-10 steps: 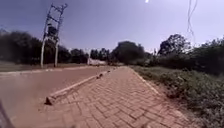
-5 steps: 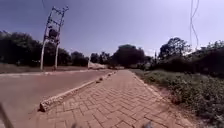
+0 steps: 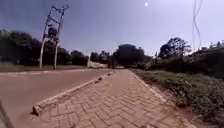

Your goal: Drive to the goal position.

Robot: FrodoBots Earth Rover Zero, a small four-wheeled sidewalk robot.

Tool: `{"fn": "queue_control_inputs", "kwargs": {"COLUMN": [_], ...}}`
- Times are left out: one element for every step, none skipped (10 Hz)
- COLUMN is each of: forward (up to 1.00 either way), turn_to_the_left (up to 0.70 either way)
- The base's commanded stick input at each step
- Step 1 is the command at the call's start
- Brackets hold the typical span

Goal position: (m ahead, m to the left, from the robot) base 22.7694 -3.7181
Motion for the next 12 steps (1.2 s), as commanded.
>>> {"fn": "queue_control_inputs", "kwargs": {"forward": [0.30, 0.30, 0.30, 0.30, 0.30, 0.30, 0.30, 0.30, 0.30, 0.30, 0.30, 0.30], "turn_to_the_left": [0.00, 0.00, 0.00, 0.00, 0.00, 0.00, 0.00, 0.00, -0.75, -0.75, -0.75, 0.00]}}
